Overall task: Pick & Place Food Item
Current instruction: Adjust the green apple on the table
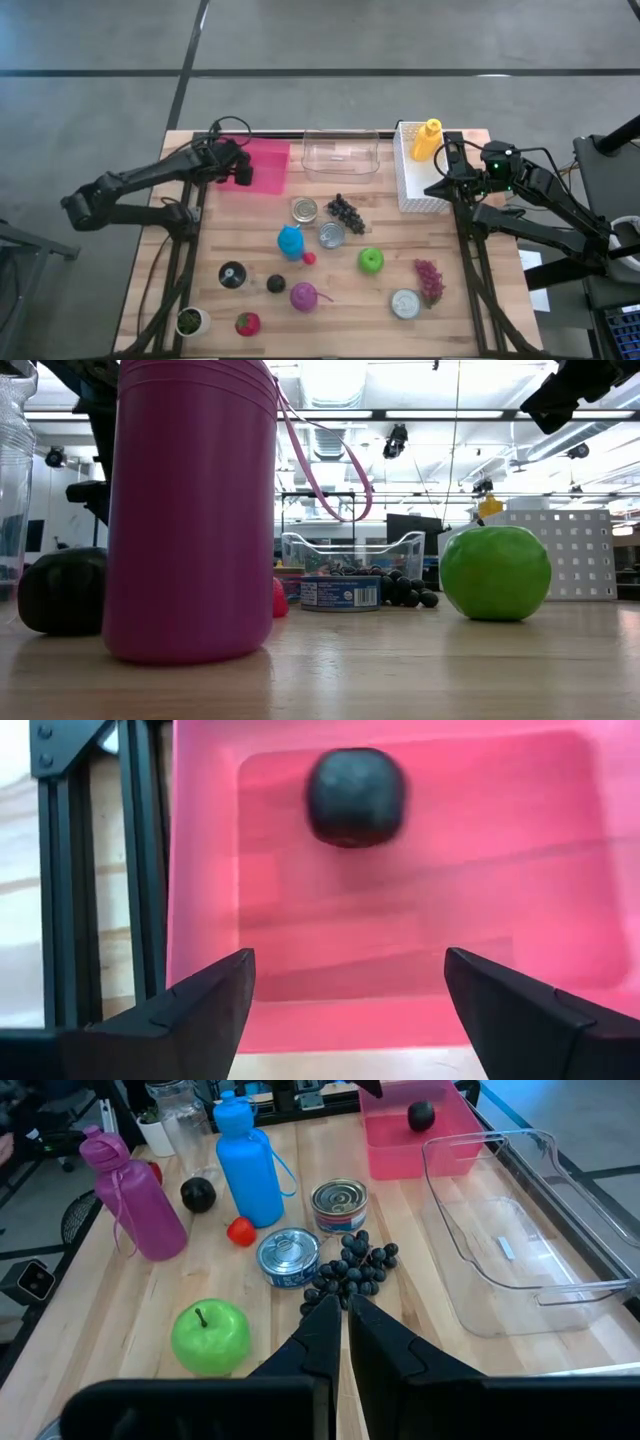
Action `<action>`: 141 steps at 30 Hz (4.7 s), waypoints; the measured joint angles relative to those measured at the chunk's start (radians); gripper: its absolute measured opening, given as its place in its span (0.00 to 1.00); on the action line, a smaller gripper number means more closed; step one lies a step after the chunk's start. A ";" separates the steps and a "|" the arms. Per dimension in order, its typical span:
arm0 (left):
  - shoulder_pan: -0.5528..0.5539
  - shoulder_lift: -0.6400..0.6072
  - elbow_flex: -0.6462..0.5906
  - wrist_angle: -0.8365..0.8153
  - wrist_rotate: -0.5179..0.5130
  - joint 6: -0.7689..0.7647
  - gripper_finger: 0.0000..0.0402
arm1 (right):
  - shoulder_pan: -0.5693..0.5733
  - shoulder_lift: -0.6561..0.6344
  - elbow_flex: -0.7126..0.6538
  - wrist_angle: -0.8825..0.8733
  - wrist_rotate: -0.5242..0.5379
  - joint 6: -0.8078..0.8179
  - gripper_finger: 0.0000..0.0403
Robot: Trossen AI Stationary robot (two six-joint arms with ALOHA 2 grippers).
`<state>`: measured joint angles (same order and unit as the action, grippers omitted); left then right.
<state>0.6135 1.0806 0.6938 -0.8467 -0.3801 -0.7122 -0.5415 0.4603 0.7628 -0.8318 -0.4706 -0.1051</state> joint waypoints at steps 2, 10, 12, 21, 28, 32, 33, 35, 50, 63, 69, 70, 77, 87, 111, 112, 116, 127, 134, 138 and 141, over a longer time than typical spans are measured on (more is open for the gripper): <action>-0.019 -0.044 0.001 -0.004 0.002 0.006 0.83 | 0.000 0.000 0.000 0.000 0.000 0.000 0.06; -0.148 -0.263 0.001 -0.017 0.001 0.006 0.79 | 0.000 0.000 0.000 0.000 0.000 0.000 0.06; -0.200 -0.301 0.001 -0.004 -0.018 0.011 0.78 | 0.000 0.000 0.000 0.000 0.000 0.000 0.06; -0.424 -0.350 0.032 0.083 -0.083 0.017 0.71 | 0.000 0.000 0.000 0.000 0.000 0.000 0.06; -0.528 -0.343 0.121 0.158 -0.084 0.084 0.62 | 0.000 0.000 0.000 0.000 0.000 0.000 0.06; -0.607 -0.322 0.134 0.215 -0.081 0.145 0.56 | 0.000 0.000 0.000 0.000 0.000 0.000 0.06; -0.628 -0.313 0.135 0.231 -0.081 0.160 0.55 | 0.000 0.000 0.000 0.000 0.000 -0.001 0.06; -0.669 -0.294 0.135 0.265 -0.082 0.178 0.52 | 0.000 0.000 0.000 0.000 0.000 -0.009 0.06; -0.982 -0.159 0.135 0.429 -0.254 0.268 0.42 | 0.000 0.006 0.000 0.057 -0.002 0.026 0.06; -1.129 -0.045 0.135 0.477 -0.439 0.271 0.41 | 0.005 0.118 -0.116 0.271 -0.058 0.032 0.06; -1.136 -0.019 0.135 0.501 -0.440 0.271 0.41 | 0.056 0.176 -0.146 0.361 -0.059 0.035 0.05; -1.136 -0.018 0.135 0.511 -0.444 0.272 0.41 | 0.070 0.187 -0.146 0.380 -0.056 0.035 0.05; -1.136 -0.018 0.135 0.525 -0.444 0.305 0.41 | 0.205 0.283 -0.146 0.499 -0.022 0.034 0.05; -1.136 -0.017 0.135 0.525 -0.444 0.305 0.42 | 0.413 0.501 -0.146 0.691 0.155 0.079 0.05; -1.136 -0.016 0.134 0.543 -0.432 0.346 0.42 | 0.485 1.021 0.015 0.816 0.156 0.075 0.05; -1.136 -0.016 0.134 0.543 -0.432 0.346 0.42 | 0.484 1.035 0.015 0.811 0.156 0.072 0.05; -1.136 -0.016 0.134 0.543 -0.432 0.346 0.42 | 0.485 1.083 0.016 0.830 0.157 0.069 0.05; -1.136 -0.016 0.134 0.540 -0.432 0.347 0.42 | 0.484 1.198 0.081 0.881 0.158 0.068 0.05; -1.136 -0.016 0.132 0.539 -0.432 0.347 0.42 | 0.500 1.253 0.168 0.667 0.159 0.020 0.05; -1.136 -0.016 0.130 0.536 -0.432 0.347 0.42 | 0.511 1.253 0.195 0.573 0.159 0.003 0.05; -1.136 -0.016 0.130 0.536 -0.432 0.348 0.42 | 0.521 1.227 0.204 0.520 0.156 -0.007 0.05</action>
<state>-0.5220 1.0645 0.8238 -0.3106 -0.8116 -0.3644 -0.0204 1.6878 0.9672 -0.3119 -0.3141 -0.1123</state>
